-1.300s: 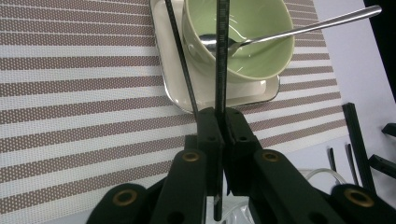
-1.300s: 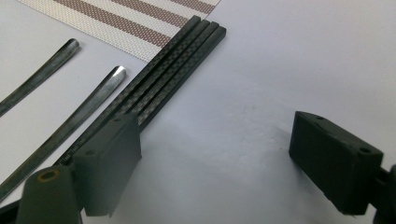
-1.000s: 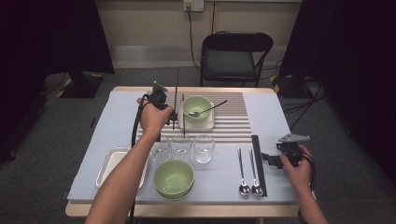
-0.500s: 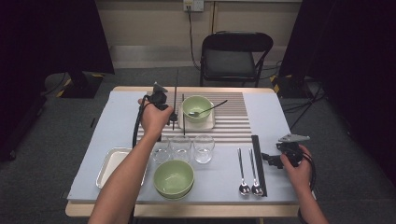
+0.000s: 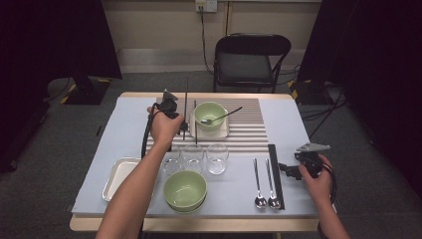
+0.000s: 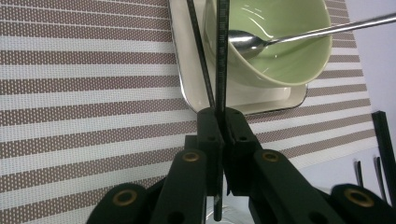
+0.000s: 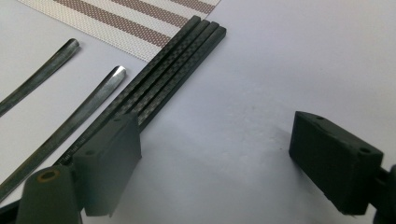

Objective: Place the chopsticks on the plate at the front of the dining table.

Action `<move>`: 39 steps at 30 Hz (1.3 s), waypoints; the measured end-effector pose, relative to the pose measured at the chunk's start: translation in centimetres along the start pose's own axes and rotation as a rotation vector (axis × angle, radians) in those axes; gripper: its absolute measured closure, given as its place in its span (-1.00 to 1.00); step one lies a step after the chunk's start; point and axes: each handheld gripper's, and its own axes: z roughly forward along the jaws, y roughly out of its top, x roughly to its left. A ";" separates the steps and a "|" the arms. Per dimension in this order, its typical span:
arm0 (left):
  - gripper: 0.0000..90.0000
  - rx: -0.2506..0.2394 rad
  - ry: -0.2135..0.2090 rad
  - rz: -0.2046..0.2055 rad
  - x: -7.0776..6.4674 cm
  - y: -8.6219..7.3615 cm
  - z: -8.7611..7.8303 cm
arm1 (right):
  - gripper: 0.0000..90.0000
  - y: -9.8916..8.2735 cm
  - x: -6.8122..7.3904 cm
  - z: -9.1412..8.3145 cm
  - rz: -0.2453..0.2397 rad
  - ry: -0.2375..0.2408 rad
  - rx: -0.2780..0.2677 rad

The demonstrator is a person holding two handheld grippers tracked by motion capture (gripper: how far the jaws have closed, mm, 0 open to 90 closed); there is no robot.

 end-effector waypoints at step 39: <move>0.93 0.028 0.026 -0.010 0.2 0.1 1.7 | -0.65 0.0 0.0 0.0 0.000 0.001 0.000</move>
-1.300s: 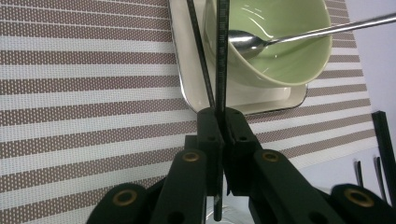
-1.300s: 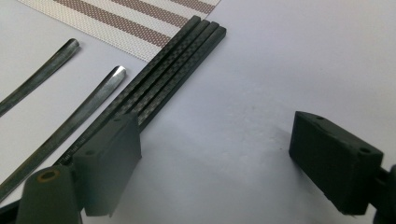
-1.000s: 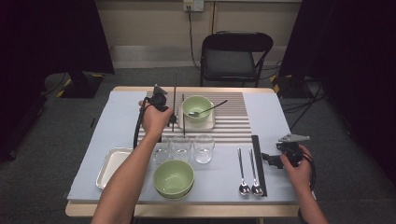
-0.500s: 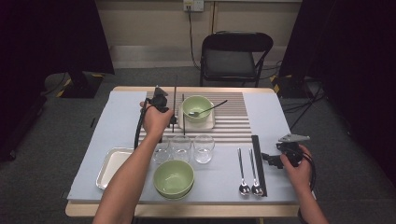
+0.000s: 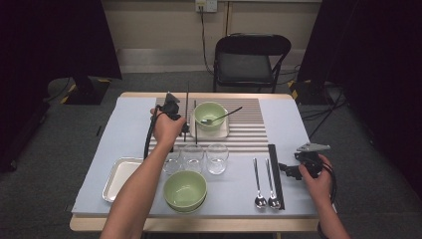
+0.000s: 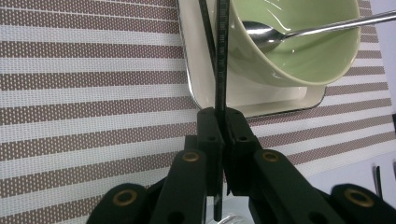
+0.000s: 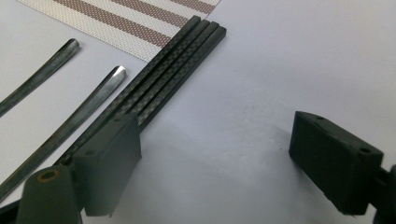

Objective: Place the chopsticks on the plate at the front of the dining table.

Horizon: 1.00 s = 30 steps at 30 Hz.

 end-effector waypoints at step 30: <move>0.93 0.042 0.004 -0.039 0.3 0.1 2.0 | -0.65 0.0 0.0 0.0 0.001 0.002 0.000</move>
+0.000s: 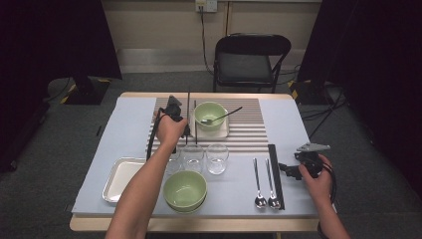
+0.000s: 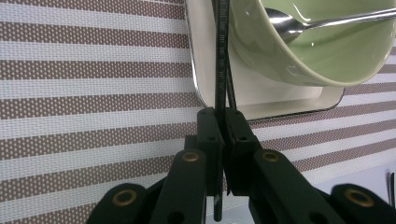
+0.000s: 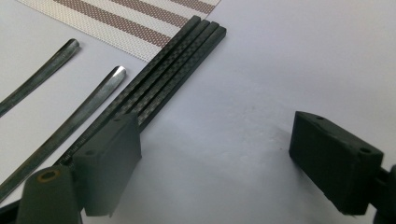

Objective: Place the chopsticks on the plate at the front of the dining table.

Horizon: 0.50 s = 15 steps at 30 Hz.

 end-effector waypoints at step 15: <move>0.93 0.019 -0.004 -0.015 0.0 0.0 0.8 | -0.65 0.0 0.0 0.0 0.002 -0.003 0.000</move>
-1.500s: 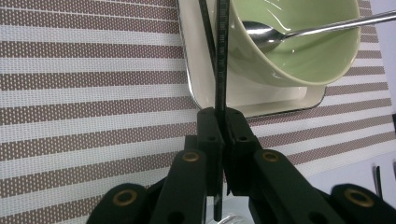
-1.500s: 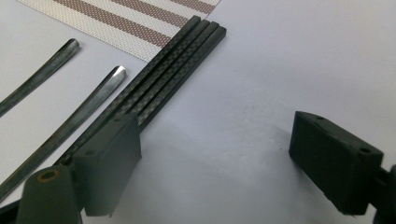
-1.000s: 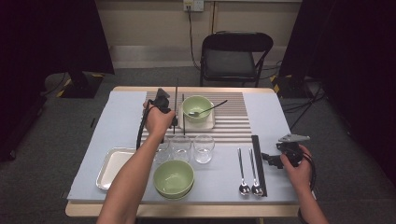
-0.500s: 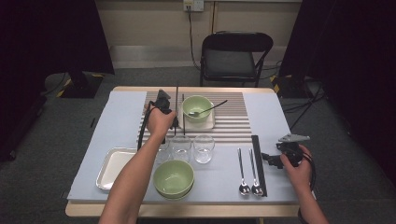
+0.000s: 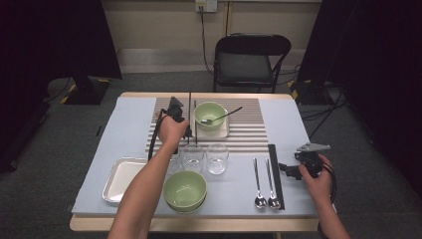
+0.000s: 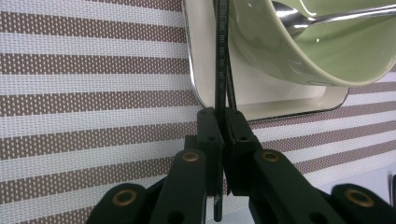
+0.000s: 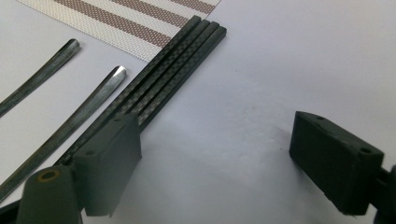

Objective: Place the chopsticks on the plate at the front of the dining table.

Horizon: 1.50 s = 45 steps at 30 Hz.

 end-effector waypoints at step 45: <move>0.92 0.050 0.009 -0.053 0.5 -0.3 1.4 | -0.65 0.0 0.0 0.0 -0.002 0.001 -0.001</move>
